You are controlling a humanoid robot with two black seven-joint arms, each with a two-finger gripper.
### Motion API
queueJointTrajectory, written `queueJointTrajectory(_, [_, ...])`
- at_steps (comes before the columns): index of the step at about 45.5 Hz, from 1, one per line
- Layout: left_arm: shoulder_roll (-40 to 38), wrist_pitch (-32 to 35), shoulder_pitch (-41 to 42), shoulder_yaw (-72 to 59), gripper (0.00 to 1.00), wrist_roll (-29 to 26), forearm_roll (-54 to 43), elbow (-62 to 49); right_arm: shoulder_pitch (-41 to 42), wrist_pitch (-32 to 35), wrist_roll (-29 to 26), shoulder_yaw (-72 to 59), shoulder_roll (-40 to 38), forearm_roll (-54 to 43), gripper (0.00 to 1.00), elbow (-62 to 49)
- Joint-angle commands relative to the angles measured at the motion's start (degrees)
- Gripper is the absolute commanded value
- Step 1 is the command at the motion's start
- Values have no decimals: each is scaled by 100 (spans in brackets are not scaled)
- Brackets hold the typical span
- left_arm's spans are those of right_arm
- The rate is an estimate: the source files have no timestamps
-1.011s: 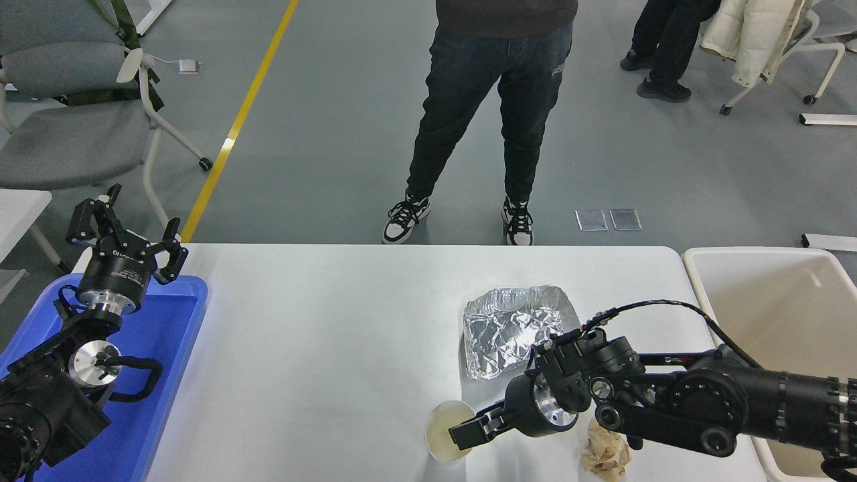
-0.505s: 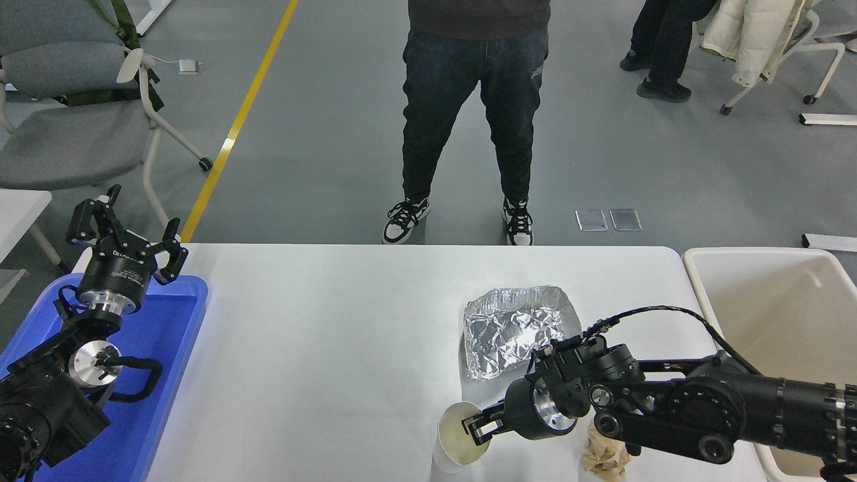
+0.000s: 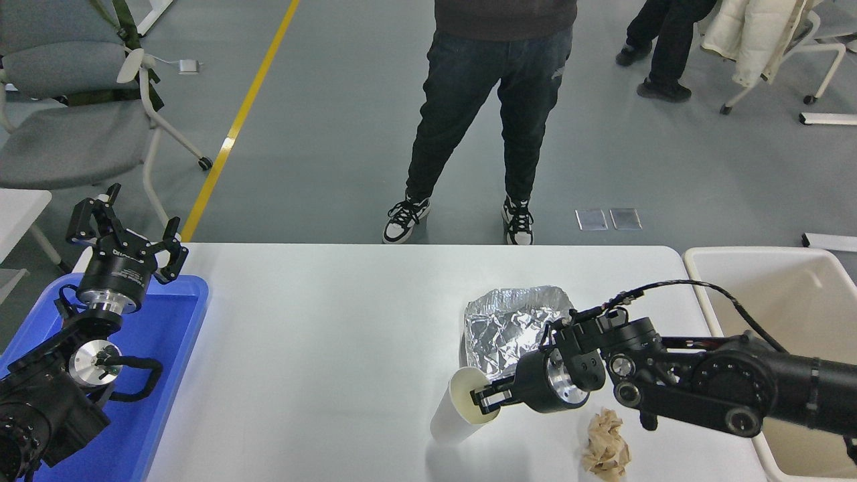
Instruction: Clean the table surface
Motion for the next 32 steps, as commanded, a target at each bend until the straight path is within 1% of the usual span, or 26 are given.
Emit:
queueJointTrajectory(1, [0,2,10,0,100,0,0,7,1016,306,-28,258,-1115,1023,0,761])
queueJointTrajectory(6, [0,2,10,9,100,0,0,7,1509,341,-28,372,-1572,1392,0,1060])
queueJointTrajectory(10, [0,2,10,0,100,0,0,7,1650,455,-11,486,-1862,1717,0,1209])
queueJointTrajectory(16, [0,2,10,0,100,0,0,7,1650,701,16,680,-2337,1902,0,1332])
queueJointTrajectory(27, [0,11,10,0,100,0,0,-2,1536,684,33,715,-3110,1885,0,1245])
queueJointTrajectory(32, [0,19,10,0,100,0,0,7,1238,631,42,1030,-3427,1894,0,1061])
